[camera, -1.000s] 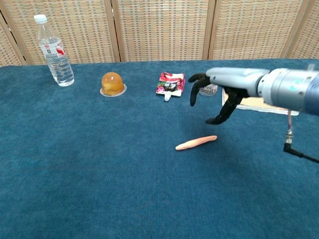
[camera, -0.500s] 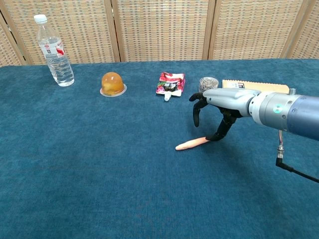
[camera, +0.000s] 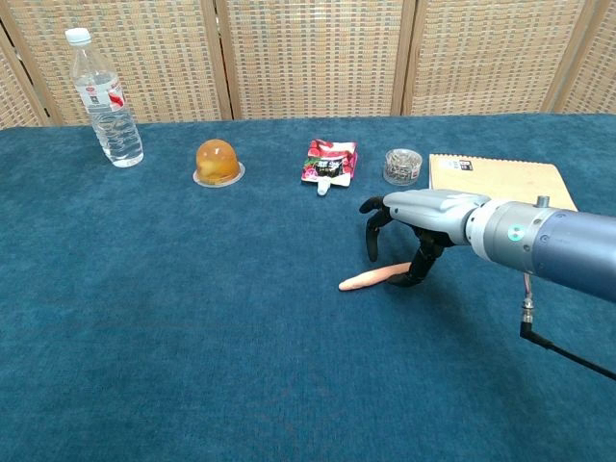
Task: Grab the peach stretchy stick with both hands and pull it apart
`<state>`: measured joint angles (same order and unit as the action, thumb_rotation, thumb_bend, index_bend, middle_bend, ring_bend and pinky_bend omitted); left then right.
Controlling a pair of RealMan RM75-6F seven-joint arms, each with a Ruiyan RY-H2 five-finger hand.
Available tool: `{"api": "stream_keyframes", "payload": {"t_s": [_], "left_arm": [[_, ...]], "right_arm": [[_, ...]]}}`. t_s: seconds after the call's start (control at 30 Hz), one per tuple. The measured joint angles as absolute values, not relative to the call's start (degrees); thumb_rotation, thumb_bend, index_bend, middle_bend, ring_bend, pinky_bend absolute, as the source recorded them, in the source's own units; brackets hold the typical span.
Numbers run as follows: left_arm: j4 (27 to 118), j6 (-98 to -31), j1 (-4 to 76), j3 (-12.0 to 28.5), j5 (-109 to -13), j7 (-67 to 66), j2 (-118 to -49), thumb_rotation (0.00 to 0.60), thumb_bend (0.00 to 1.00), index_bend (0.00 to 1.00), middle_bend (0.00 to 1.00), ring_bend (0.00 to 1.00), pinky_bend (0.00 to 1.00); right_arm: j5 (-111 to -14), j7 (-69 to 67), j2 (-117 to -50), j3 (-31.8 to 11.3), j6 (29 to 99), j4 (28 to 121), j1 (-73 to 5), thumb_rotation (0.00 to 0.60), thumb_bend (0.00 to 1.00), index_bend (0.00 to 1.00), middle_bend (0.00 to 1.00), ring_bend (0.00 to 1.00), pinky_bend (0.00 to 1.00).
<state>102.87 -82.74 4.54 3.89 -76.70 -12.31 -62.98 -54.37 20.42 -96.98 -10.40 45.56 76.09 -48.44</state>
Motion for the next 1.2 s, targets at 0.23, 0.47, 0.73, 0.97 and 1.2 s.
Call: {"api": "stream_keyframes", "payload": {"t_s": [0.23,0.47,0.73,0.97,1.2], "left_arm": [[102.73,-82.44,4.71,3.85,-76.45,-12.51,-63.14,0.6,0.0,0.0,0.0,0.0,0.0],[102.66,-82.25,4.83,3.86,-76.17,-12.56,-63.19,0.6,0.0,0.0,0.0,0.0,0.0],[102.78,-82.11,4.95,3.78,-76.12,-12.63,-63.16,0.6,0.0,0.0,0.0,0.0,0.0],[102.75,-82.23,4.89,3.62,-76.28,-12.47,-63.14,0.6,0.0,0.0,0.0,0.0,0.0],[102.76,-82.21,4.95,3.56,-76.36,-12.38,-63.12,0.6,0.0,0.0,0.0,0.0,0.0]], "right_arm": [[-54.39,19.65,-98.02,-10.51,45.11,74.8,-48.81,0.6,0.49,0.48,0.13,0.0,0.0],[-54.23,19.18,-98.74,-10.54,45.05,73.89,-48.94,0.6,0.49,0.5,0.15,0.0,0.0],[-54.33,18.43,-99.05,-10.27,44.71,73.04,-48.78,0.6,0.51,0.51,0.15,0.0,0.0],[-54.3,18.3,-99.31,-10.04,44.45,72.61,-48.78,0.6,0.52,0.53,0.16,0.0,0.0],[-54.36,18.11,-99.59,-9.95,44.43,72.08,-48.73,0.6,0.53,0.55,0.16,0.0,0.0]]}}
